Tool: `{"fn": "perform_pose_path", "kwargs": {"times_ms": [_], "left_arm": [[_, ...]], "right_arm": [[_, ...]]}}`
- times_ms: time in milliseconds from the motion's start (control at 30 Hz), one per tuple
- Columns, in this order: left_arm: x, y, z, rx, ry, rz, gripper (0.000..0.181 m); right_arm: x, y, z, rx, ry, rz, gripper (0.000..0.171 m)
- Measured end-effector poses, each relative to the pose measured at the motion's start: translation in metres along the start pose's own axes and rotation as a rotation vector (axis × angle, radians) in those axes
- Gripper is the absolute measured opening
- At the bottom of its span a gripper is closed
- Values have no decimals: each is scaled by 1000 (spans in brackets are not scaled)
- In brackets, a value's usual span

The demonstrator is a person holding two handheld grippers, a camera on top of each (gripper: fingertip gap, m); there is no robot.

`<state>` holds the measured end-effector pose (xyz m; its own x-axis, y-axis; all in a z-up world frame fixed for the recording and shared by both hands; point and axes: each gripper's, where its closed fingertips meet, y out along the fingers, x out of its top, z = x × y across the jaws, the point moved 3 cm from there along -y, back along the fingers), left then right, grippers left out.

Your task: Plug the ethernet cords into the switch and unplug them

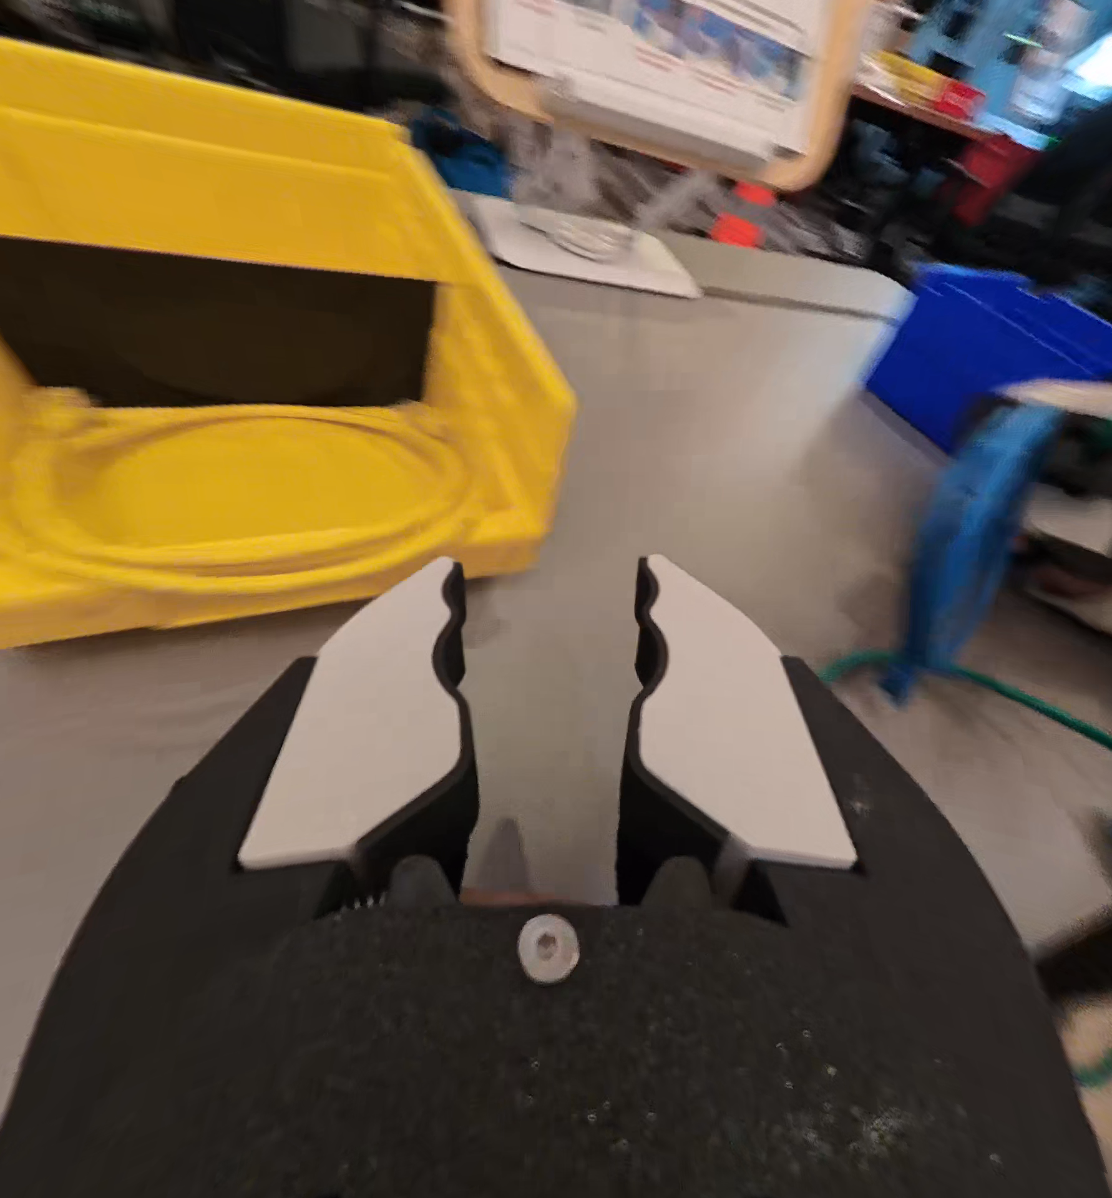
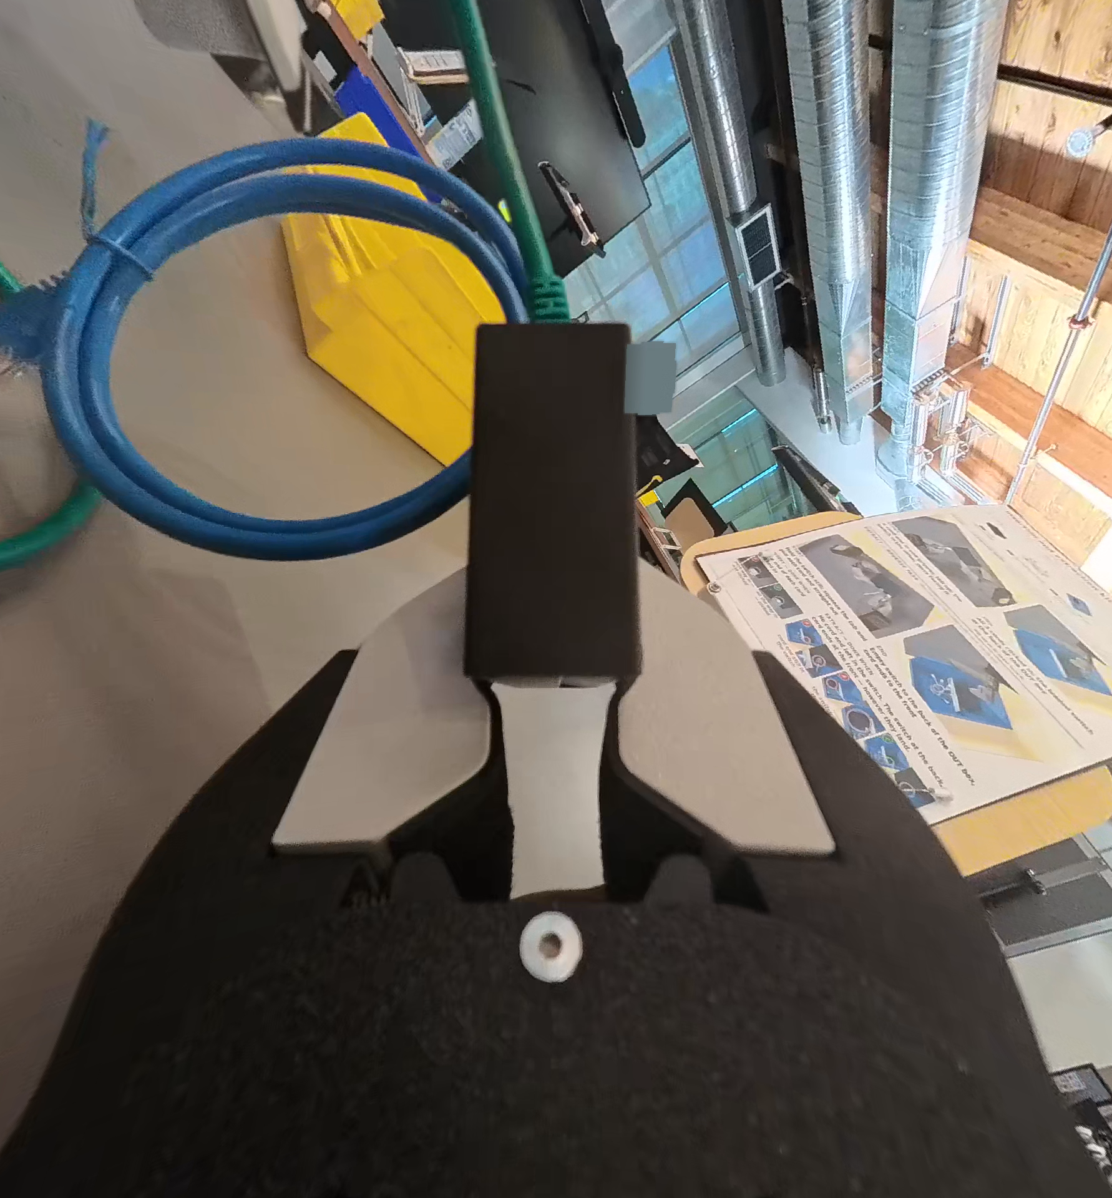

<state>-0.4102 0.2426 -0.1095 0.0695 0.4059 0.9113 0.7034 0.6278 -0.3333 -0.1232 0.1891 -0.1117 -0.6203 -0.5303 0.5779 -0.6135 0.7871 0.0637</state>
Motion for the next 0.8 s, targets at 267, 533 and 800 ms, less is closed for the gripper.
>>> {"fn": "perform_pose_path", "kwargs": {"times_ms": [267,533,800], "left_arm": [[-10,-7,90,305,-495,21,50],[4,17,104,187,-757,-20,14],[-1,-8,93,166,-780,-44,8]], "right_arm": [[2,1,4,20,-1,-7,30],[2,0,3,31,39,-14,30],[4,-1,6,60,48,-31,30]]}}
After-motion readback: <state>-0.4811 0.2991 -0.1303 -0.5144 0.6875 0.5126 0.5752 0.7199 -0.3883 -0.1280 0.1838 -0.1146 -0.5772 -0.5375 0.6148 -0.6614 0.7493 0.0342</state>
